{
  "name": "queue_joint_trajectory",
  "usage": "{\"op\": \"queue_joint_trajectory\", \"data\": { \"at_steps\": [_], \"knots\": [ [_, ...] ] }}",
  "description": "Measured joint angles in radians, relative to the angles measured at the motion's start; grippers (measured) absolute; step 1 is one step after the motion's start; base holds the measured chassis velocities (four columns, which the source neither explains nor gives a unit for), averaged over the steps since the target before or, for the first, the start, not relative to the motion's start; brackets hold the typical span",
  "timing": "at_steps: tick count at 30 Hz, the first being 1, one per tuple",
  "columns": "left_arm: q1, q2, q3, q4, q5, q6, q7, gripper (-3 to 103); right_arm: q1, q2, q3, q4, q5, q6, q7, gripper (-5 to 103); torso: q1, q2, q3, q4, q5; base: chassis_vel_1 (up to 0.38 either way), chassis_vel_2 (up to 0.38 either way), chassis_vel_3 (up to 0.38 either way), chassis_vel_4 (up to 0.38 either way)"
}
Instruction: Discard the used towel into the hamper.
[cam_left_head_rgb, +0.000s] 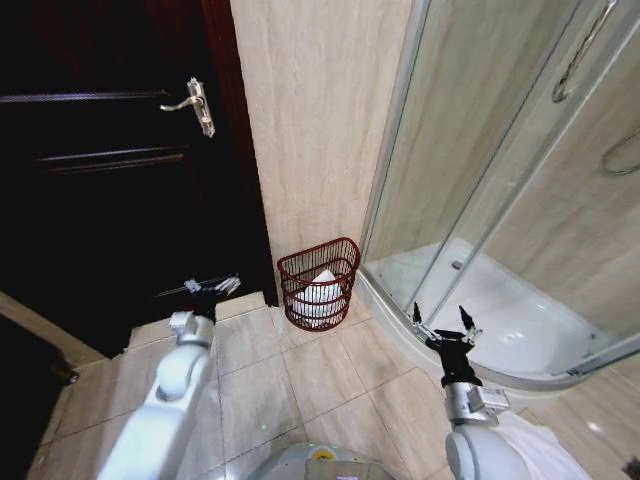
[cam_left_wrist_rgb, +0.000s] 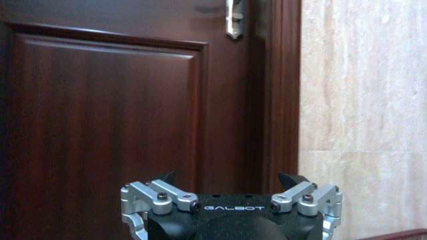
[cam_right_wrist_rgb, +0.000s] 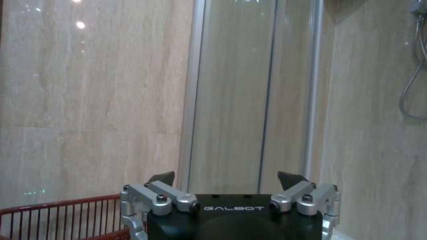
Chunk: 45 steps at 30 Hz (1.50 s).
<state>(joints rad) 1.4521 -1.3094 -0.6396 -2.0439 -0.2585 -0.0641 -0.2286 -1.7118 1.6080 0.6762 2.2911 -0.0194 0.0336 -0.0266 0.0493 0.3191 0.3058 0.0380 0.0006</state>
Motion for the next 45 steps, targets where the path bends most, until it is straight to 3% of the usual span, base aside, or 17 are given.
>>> {"op": "queue_joint_trajectory", "data": {
  "at_steps": [3, 9, 15, 45],
  "knots": [
    [0.049, -0.047, 0.001, -0.021, 0.054, -0.017, -0.023, 100, -0.002, -0.001, 0.002, 0.007, -0.004, 0.0, -0.005, 100, 0.0, 0.0, 0.0, 0.0, -0.0002, 0.0, 0.0, 0.0, 0.0],
    [0.093, -0.082, 0.022, -0.054, 0.076, -0.022, -0.057, 100, -0.013, -0.015, 0.008, 0.041, -0.004, -0.011, -0.007, 100, 0.0, 0.0, 0.0, -0.0002, -0.0004, 0.0, 0.0, 0.0, 0.0],
    [0.099, -0.064, 0.016, -0.065, 0.073, -0.022, -0.048, 100, -0.032, -0.018, 0.02, 0.075, 0.002, -0.04, -0.008, 100, 0.0, 0.0, 0.0, -0.0002, -0.0006, 0.0, 0.0, 0.0, 0.0],
    [0.091, -0.031, 0.084, -0.075, 0.102, 0.011, -0.035, 100, -0.084, 0.0, 0.043, 0.085, -0.001, -0.006, -0.013, 100, 0.0, 0.0, 0.0, 0.0, -0.0006, -0.006, -0.064, 0.007, 0.059]
  ]
}}
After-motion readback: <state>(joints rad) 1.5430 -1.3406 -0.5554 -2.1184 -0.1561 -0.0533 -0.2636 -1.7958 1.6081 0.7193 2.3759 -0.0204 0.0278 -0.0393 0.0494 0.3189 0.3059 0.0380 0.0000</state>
